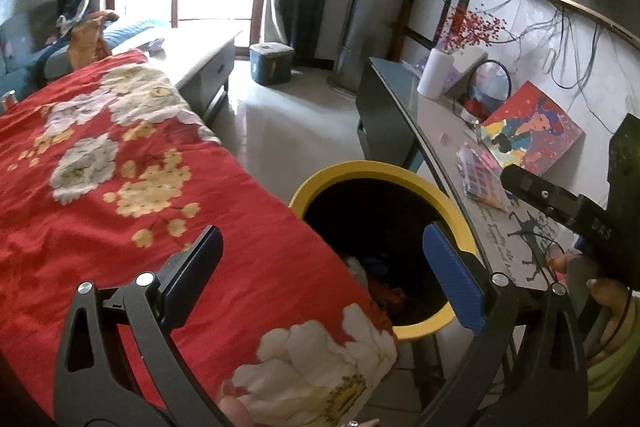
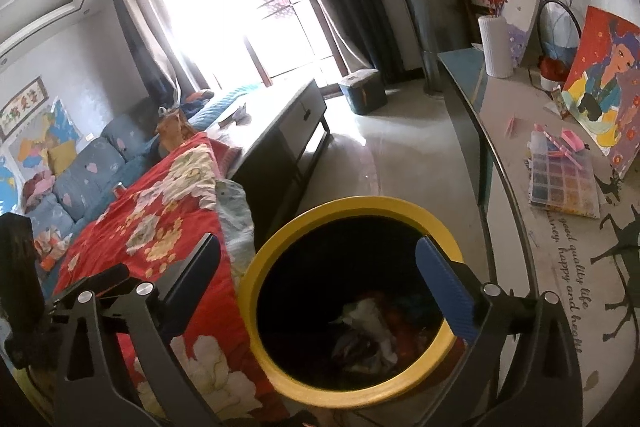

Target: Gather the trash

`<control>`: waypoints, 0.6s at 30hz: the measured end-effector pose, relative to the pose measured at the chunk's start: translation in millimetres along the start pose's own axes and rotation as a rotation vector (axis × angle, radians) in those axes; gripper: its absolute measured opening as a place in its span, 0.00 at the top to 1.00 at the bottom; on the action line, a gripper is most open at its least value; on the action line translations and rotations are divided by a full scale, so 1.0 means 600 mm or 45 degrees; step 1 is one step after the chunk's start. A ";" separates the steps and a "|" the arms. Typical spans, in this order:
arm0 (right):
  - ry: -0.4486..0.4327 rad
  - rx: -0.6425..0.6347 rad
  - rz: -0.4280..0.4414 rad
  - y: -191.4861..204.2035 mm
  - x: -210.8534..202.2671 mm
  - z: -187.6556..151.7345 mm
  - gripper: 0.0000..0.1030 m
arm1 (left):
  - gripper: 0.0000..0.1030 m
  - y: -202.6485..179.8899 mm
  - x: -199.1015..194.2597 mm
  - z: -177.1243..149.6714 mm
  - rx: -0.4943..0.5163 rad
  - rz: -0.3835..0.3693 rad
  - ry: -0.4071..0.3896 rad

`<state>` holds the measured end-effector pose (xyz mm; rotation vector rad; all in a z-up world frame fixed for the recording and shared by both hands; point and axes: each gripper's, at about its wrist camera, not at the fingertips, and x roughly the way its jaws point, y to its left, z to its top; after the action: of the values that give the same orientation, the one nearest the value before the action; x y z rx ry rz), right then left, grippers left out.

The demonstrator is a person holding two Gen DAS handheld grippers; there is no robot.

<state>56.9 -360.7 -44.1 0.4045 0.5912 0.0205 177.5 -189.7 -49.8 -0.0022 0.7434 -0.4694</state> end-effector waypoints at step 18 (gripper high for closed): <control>-0.129 -0.201 0.039 0.118 -0.048 -0.033 0.06 | 0.11 0.081 -0.108 -0.023 -0.119 0.126 -0.131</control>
<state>28.8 -292.2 -16.8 0.2595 0.4795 0.0751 147.1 -117.4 -26.2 -0.0761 0.6606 -0.3376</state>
